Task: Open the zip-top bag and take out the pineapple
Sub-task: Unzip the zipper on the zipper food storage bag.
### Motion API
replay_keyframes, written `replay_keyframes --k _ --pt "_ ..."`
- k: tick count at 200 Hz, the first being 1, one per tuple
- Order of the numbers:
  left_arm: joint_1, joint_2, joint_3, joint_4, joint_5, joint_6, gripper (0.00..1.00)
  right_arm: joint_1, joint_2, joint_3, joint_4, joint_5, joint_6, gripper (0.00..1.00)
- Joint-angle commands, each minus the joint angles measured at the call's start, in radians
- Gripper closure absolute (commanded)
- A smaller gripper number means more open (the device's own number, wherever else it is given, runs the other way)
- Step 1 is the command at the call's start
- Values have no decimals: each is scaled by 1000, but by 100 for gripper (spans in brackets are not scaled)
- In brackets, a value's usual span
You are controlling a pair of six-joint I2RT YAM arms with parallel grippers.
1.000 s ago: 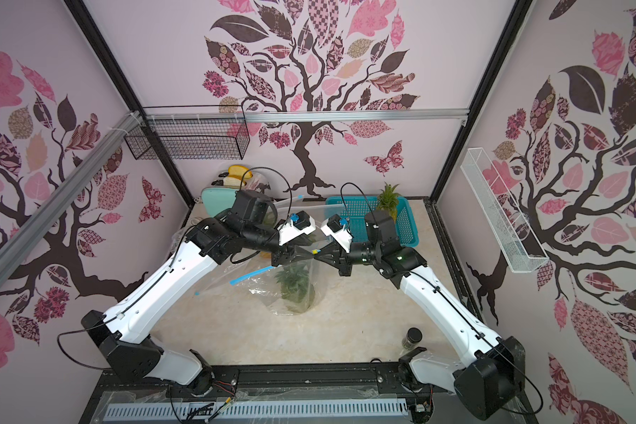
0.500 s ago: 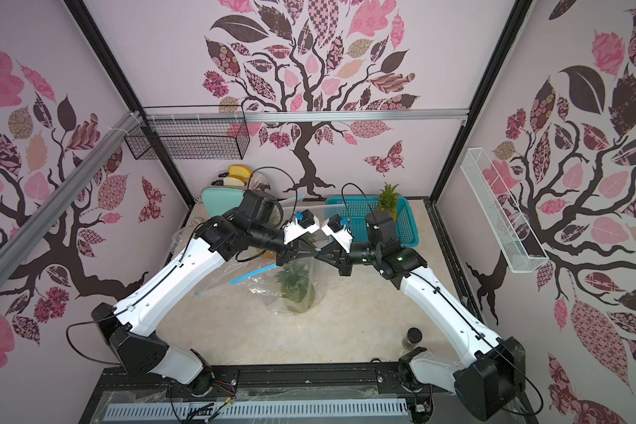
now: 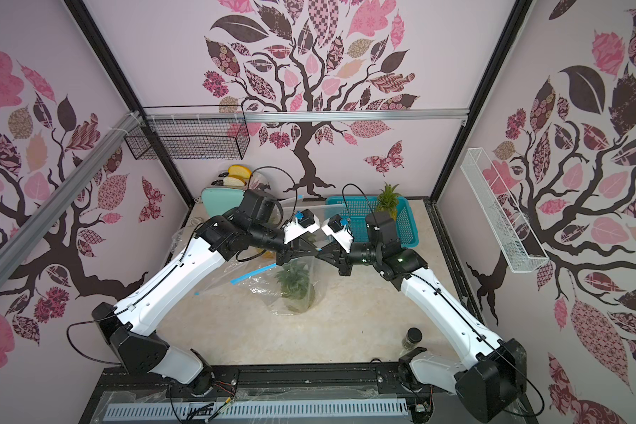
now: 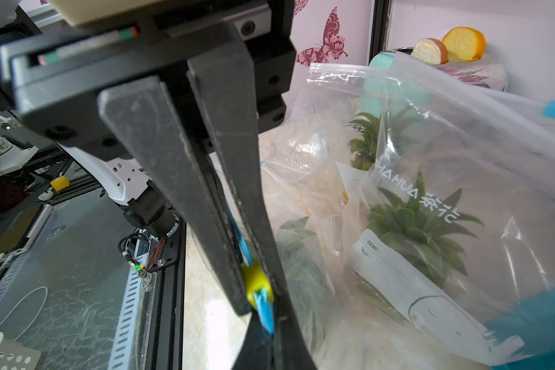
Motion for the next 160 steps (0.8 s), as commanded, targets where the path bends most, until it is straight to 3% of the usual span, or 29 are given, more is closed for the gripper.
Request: replay_keyframes --k 1,56,160 --pt "0 -1 4 -36 -11 21 100 3 -36 -11 79 43 28 100" --pt "0 -26 -42 -93 -97 55 100 -3 -73 -30 131 112 69 100" --pt "7 -61 -72 -199 -266 59 100 -66 -108 -67 202 124 127 100"
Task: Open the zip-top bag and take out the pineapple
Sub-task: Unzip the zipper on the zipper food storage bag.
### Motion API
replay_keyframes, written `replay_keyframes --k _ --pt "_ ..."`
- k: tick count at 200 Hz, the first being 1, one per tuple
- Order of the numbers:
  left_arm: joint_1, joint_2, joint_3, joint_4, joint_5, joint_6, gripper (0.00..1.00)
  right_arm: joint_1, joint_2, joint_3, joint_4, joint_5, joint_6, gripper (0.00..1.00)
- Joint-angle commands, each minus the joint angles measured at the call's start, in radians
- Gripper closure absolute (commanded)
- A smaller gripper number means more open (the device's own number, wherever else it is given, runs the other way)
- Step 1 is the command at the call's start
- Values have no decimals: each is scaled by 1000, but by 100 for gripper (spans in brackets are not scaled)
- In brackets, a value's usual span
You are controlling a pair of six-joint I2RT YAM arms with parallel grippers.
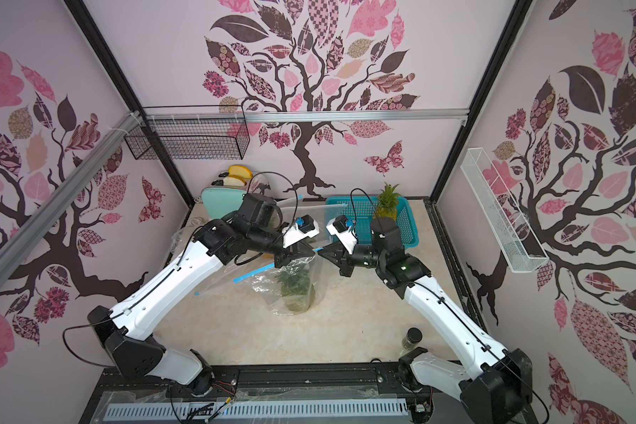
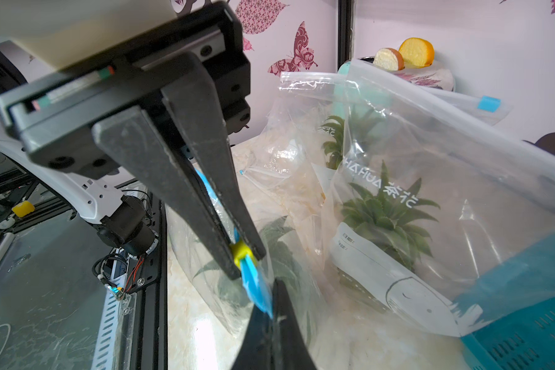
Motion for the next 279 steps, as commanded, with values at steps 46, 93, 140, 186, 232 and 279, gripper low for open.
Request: replay_keyframes --k 46,93,140,186,232,279 --pt "20 -70 -54 -184 -171 -22 100 -60 -49 -5 136 25 50 100" --pt "22 -99 -39 -212 -234 -30 100 -88 -69 -16 139 28 59 100" --pt "22 -174 -57 -264 -297 -95 100 -120 -78 -25 161 42 89 100" --pt "22 -274 -121 -329 -364 -185 100 -145 -53 -21 180 66 113 100" --pt "22 -371 -193 -396 -433 -274 100 -217 -38 -29 180 57 112 100" --pt "22 -470 -224 -439 -452 -351 100 -273 -3 -16 198 37 127 100"
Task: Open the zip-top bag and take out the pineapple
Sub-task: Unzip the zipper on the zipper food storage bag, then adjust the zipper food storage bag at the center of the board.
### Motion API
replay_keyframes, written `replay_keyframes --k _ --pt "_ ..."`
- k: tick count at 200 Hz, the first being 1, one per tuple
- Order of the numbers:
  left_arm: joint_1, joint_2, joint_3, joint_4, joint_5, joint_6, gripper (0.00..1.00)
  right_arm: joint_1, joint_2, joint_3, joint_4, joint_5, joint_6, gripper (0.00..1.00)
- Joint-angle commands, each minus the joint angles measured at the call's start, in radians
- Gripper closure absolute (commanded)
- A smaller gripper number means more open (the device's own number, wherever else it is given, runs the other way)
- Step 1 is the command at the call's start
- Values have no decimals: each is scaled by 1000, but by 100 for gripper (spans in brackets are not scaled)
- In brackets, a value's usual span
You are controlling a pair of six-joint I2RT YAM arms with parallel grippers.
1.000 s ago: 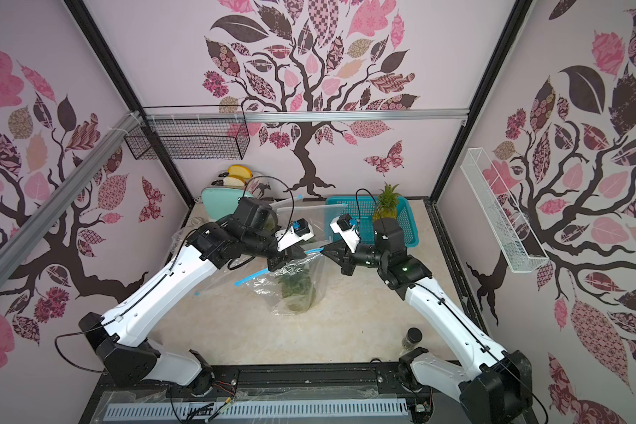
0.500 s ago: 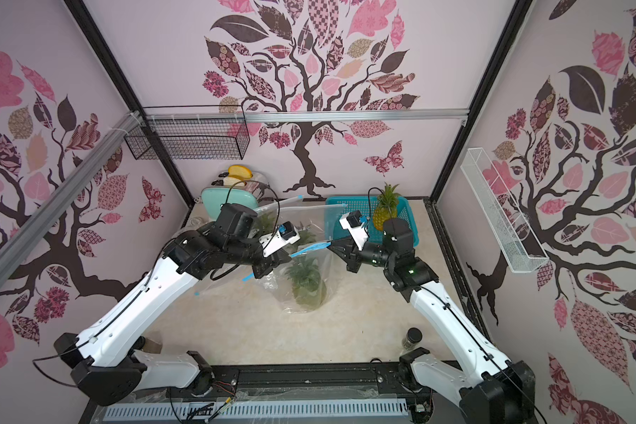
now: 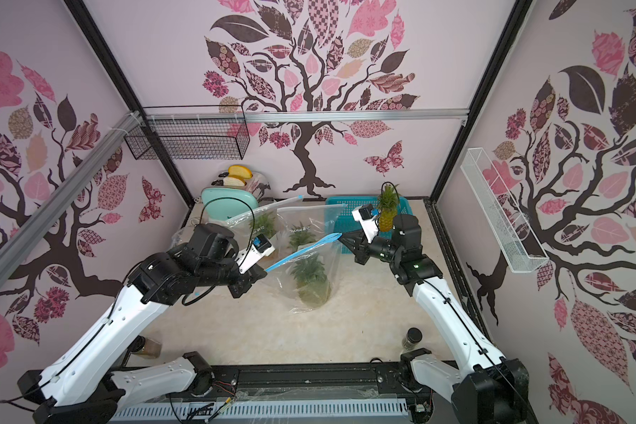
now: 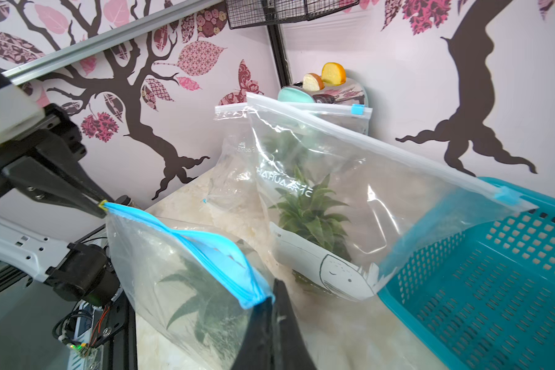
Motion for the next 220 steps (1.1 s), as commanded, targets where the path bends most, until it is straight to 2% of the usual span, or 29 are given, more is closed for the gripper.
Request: replay_keyframes --k 1,32,40,50,57,66,79,90,115,135,146,159,177,199,220 --pt "16 -60 -2 -153 -64 -65 100 -53 9 36 81 75 13 100" --pt "16 -91 2 -159 -35 -94 100 -54 17 30 108 53 34 100" --pt "16 -93 1 -151 -24 -98 95 -53 20 31 113 38 41 100" --pt "15 -96 -2 -128 -12 -105 82 -53 19 34 113 17 49 100" --pt "16 -97 -3 -108 -4 -109 74 -54 20 40 106 -9 53 91" --pt "16 -98 3 -71 11 -110 64 -53 19 52 90 -39 60 74" --pt "16 -93 26 -5 25 -118 58 -53 13 76 53 -51 81 58" --pt "15 -85 57 55 20 -128 57 -53 0 94 10 -50 89 51" --pt "16 -31 165 140 3 -131 55 -53 -36 140 -124 -15 119 44" --pt "28 32 213 180 -20 -117 56 -51 -63 155 -212 38 217 42" --pt "82 70 206 193 31 -133 60 -52 -79 143 -241 72 294 42" --pt "184 106 154 239 172 -181 68 -48 -105 105 -259 126 383 45" --pt "280 113 4 365 350 -243 67 6 -139 56 -323 240 433 45" --pt "282 115 -143 454 431 -286 62 154 -137 28 -444 377 433 44" --pt "259 105 -269 548 484 -346 62 247 -135 -58 -427 416 508 44"
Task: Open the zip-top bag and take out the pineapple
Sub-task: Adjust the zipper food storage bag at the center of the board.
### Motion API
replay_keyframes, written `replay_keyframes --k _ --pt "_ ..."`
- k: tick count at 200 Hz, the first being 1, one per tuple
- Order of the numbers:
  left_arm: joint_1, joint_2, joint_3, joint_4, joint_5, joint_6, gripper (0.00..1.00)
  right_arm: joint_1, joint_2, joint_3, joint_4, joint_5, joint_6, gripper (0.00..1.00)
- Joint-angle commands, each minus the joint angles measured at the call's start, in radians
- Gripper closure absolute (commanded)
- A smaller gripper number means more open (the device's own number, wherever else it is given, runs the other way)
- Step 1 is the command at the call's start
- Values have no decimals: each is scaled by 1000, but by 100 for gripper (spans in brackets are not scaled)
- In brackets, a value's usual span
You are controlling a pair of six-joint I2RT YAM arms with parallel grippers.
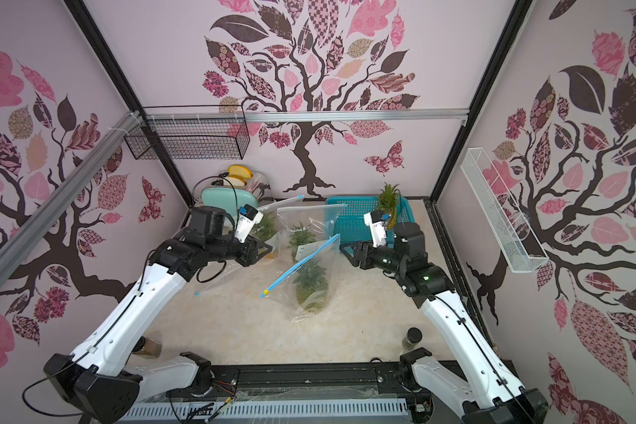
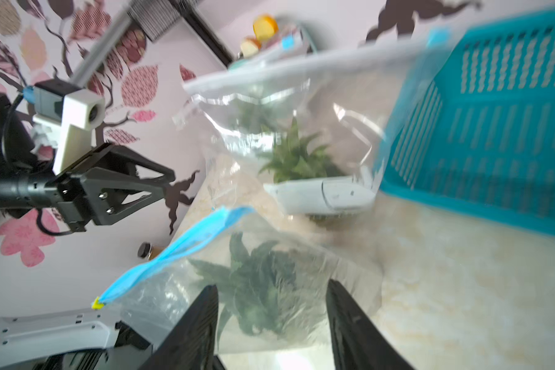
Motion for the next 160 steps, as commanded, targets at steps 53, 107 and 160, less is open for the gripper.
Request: replay_keyframes --k 53,107,160 --pt "-186 -47 -284 326 67 -167 63 181 96 -211 125 128 226 47" --pt "-305 -127 -413 467 -35 -283 68 182 301 -100 281 50 181 46" --pt "-424 -153 -407 442 -183 -314 68 182 423 73 181 78 87 44"
